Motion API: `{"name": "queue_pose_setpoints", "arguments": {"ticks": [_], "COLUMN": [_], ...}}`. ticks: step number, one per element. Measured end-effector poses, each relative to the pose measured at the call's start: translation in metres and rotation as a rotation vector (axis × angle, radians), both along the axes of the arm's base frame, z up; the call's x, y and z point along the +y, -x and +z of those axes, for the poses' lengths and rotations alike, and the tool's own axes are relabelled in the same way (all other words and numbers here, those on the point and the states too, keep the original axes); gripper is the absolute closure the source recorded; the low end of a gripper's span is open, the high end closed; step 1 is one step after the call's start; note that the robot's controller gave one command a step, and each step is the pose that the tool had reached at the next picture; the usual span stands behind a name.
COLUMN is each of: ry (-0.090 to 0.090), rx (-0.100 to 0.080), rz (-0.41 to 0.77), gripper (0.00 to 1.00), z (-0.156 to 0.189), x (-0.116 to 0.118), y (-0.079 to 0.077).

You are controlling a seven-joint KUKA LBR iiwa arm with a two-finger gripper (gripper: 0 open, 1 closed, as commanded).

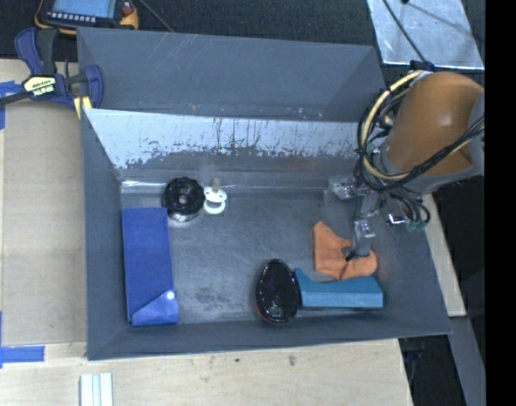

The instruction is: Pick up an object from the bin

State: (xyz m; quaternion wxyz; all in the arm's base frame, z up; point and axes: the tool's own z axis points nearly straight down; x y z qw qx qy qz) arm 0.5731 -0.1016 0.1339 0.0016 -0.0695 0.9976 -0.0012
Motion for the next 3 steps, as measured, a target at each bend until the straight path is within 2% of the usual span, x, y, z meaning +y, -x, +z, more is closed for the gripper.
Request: {"name": "queue_pose_setpoints", "arguments": {"ticks": [1,2,3], "ry": [-0.003,-0.001,-0.001], "rx": [-0.005,-0.003,-0.003], "rz": [-0.018,-0.056,-0.107], "gripper": [0.00,0.00,1.00], "z": [-0.009,-0.047,-0.063], "x": [-0.006,-0.030,-0.017], "y": [0.007,-0.011,0.018]}}
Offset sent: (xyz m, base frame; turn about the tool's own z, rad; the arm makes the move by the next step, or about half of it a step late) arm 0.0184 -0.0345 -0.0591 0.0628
